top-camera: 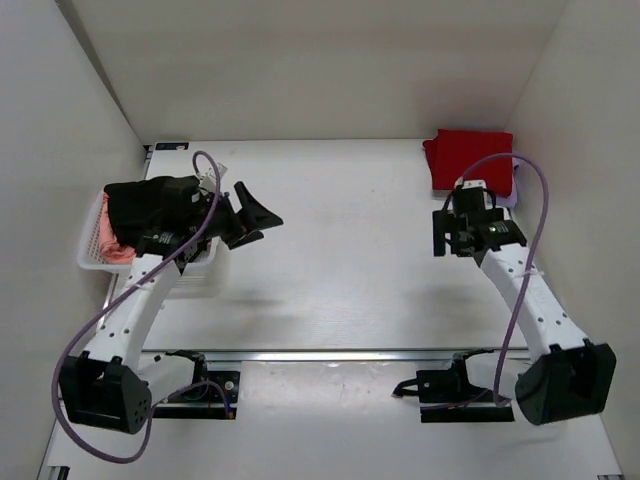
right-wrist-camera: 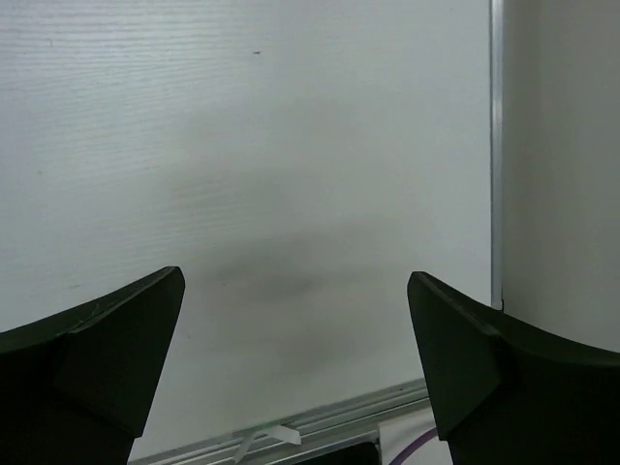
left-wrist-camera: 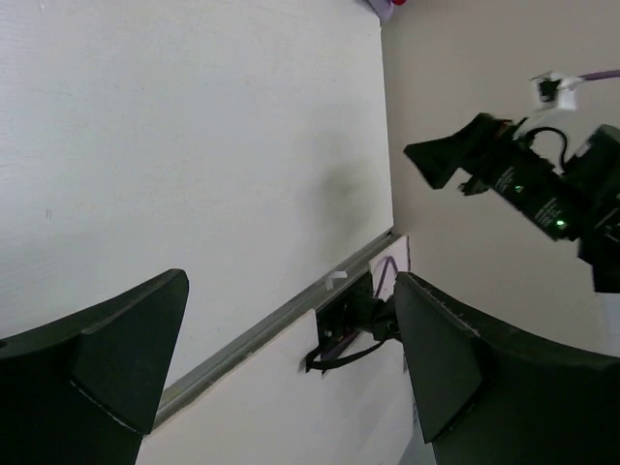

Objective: Fold and stack the t-shirts
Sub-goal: Put the neatly folded tshirt into the corner of the board with the right arm

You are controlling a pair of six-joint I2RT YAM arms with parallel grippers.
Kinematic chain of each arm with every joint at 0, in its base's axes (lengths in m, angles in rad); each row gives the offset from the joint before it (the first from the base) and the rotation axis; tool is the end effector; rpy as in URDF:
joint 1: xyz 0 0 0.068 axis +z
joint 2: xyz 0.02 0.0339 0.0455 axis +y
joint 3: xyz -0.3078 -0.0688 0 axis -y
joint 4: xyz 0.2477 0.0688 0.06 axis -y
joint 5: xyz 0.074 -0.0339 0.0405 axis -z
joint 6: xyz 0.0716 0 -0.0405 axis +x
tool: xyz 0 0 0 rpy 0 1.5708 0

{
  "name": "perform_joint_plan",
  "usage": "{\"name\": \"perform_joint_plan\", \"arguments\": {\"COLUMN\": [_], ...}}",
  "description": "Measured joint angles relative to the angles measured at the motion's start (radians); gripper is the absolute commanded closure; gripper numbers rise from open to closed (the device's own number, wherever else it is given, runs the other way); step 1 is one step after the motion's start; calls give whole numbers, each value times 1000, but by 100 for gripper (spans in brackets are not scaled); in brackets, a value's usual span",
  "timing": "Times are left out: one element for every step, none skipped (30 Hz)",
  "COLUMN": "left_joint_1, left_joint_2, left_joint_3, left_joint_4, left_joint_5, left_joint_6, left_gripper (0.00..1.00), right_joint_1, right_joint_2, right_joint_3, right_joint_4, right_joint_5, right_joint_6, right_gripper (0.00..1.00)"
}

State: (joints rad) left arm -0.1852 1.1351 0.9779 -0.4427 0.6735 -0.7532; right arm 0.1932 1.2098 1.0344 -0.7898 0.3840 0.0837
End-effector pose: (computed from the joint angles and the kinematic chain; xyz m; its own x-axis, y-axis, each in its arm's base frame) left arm 0.2389 -0.0902 0.3397 -0.8494 -0.3848 -0.3613 0.0946 0.5624 -0.8214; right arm 0.2461 0.0208 0.3019 -0.8014 -0.0778 -0.5930 0.0986 0.9607 -0.2593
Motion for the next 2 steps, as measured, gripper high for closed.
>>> {"name": "perform_joint_plan", "arguments": {"left_joint_1": [10,9], "left_joint_2": [-13,-14], "left_joint_3": [2,10], "left_joint_4": [-6,-23], "left_joint_5": [-3,-8], "left_joint_6": [15,34], "left_gripper": [1,1], "right_joint_1": [-10,-18], "right_joint_2": [-34,-68], "right_joint_3": [-10,-12], "right_joint_4": [-8,-12], "right_joint_5": [-1,0], "right_joint_6": [0,2], "right_gripper": [2,2]}}
